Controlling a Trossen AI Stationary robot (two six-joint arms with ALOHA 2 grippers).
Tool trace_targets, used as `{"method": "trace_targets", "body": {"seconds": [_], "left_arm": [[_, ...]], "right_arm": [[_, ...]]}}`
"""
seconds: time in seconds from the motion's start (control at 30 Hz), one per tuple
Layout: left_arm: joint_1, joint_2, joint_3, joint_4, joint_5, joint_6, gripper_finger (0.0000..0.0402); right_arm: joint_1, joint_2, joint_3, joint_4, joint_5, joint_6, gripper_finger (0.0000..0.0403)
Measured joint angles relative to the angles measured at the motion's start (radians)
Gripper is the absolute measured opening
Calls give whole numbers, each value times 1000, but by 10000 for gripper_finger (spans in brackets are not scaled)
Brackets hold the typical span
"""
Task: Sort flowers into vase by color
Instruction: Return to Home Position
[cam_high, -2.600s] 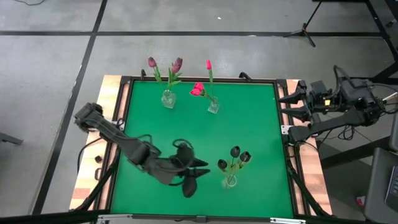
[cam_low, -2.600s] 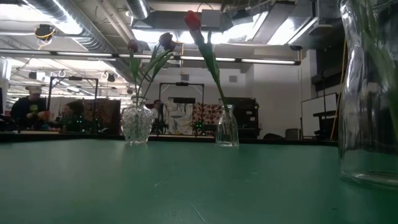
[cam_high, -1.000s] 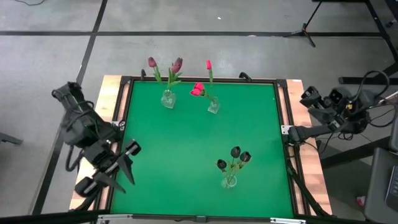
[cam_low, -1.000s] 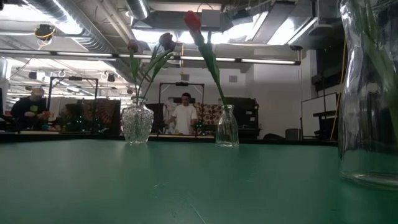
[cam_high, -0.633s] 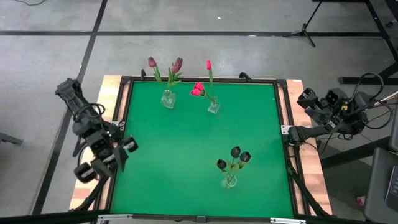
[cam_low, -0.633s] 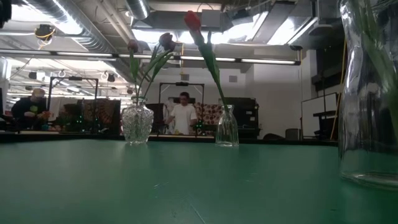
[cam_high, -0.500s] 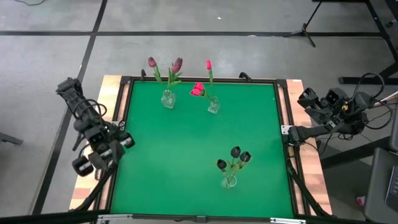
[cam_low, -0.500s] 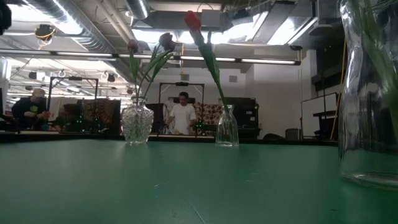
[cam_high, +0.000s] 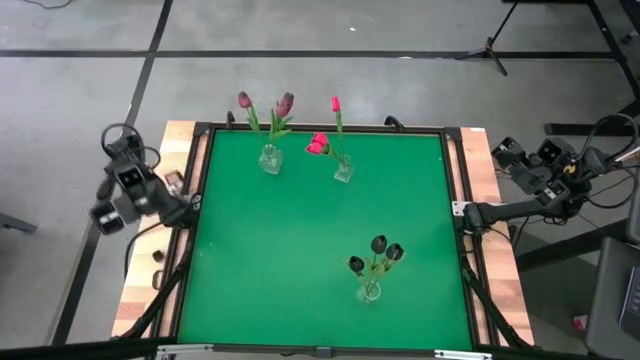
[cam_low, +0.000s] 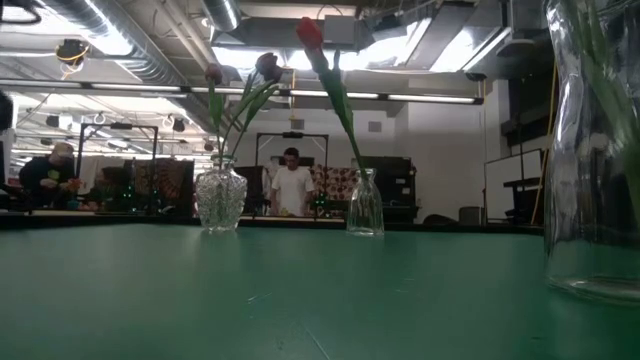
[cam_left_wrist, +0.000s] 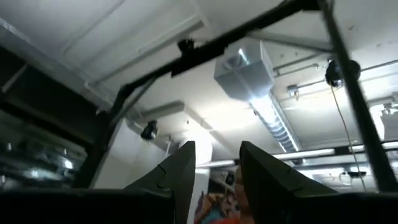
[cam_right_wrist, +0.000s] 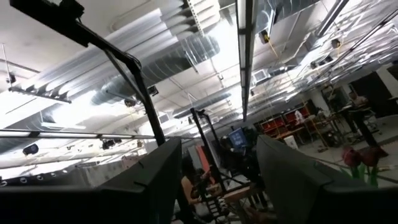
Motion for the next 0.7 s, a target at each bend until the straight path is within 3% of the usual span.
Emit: {"method": "trace_targets", "body": {"seconds": [0.2,0.3,0.47,0.7], "left_arm": [[0,-227,-1,-214,-45,74,123],[1,-225,-1,-240,-73,93,123],[1,-225,-17,-350,-65,85,123],[1,-225,-199,-185,-79,81,123]], "right_arm": [[0,0,3,-41,24,-14,209],[0,0,1,-87,82,6,209],[0,0,-1,-145,79,-3,209],[0,-1,-141,-90,-16,46,209]]}}
